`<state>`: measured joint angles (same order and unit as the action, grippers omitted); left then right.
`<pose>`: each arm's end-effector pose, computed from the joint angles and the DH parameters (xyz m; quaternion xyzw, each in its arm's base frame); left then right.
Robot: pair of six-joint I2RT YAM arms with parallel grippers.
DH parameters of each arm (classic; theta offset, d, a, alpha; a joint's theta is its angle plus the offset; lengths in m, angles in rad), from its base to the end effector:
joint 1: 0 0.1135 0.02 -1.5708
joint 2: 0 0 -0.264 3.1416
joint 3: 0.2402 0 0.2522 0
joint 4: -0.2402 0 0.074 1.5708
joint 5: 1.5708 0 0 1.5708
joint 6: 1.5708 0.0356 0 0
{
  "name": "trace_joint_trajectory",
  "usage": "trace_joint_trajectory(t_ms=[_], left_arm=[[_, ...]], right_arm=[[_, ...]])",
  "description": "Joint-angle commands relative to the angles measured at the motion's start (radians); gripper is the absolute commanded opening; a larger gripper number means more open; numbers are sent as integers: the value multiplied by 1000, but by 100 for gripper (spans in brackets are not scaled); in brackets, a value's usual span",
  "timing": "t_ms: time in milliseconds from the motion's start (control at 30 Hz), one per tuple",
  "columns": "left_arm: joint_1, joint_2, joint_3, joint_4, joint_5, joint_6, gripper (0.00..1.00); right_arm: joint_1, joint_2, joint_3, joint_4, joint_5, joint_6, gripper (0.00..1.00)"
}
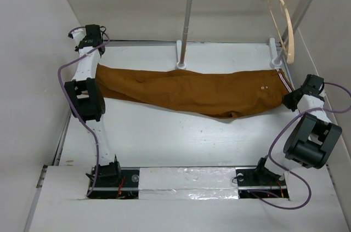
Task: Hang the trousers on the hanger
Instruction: Fold the trousers at the center of the board.
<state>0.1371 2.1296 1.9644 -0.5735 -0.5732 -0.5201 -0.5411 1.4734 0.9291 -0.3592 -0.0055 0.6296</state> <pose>0.4811 0.0859 0.2863 -0.3913 0.7936 0.1801 0.4298 0.2596 -0.1558 0.2146 0.5213 0.7880 0.0171 0.3271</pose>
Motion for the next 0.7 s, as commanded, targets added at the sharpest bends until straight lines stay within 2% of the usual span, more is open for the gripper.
trace_joint_trajectory(t_ms=[0, 33, 67, 133, 167, 200, 233, 267, 300, 333, 367, 433, 500, 533, 567, 600, 667], left_arm=[[6, -69, 30, 76, -8, 26, 0], [15, -62, 46, 77, 4, 28, 0], [15, -51, 63, 78, 10, 28, 0], [15, -4, 117, 81, 25, 29, 0], [15, 24, 123, 98, 51, 51, 7], [15, 24, 122, 98, 91, 51, 19], [15, 39, 116, 84, 117, 54, 27], [4, 38, 105, 81, 110, 54, 40], [-10, 29, 70, 83, 105, 61, 47], [-10, -17, 44, 113, 111, 81, 64], [-10, -51, 13, 129, 121, 83, 72], [1, -165, -80, 171, 174, 80, 80], [19, -253, -151, 202, 220, 57, 81], [30, -348, -238, 248, 257, 54, 81], [47, -393, -278, 262, 263, 49, 81], [56, -430, -342, 264, 263, 28, 80], [79, -534, -401, 251, 277, 20, 80]], right_arm=[[27, -31, -5, 52, 13, -33, 21], [27, -36, -10, 55, -19, -33, 30], [53, -41, -12, 54, -22, -34, 45], [81, -68, 8, 46, -27, -47, 61], [117, -93, 36, 22, -18, -73, 71], [134, -107, 36, 3, -11, -83, 72], [148, -125, 52, -12, -11, -94, 72], [162, -145, 51, -26, -16, -111, 73], [174, -169, 42, -29, -37, -117, 73], [202, -218, 18, -30, -56, -122, 73], [222, -244, 4, -29, -74, -133, 72], [298, -289, -22, -37, -97, -131, 69], [363, -352, -62, -21, -129, -130, 48], [398, -370, -70, -21, -143, -131, 41], [462, -407, -78, -41, -145, -136, 23], [492, -427, -82, -50, -148, -139, 14], [565, -470, -95, -67, -165, -151, 4]])
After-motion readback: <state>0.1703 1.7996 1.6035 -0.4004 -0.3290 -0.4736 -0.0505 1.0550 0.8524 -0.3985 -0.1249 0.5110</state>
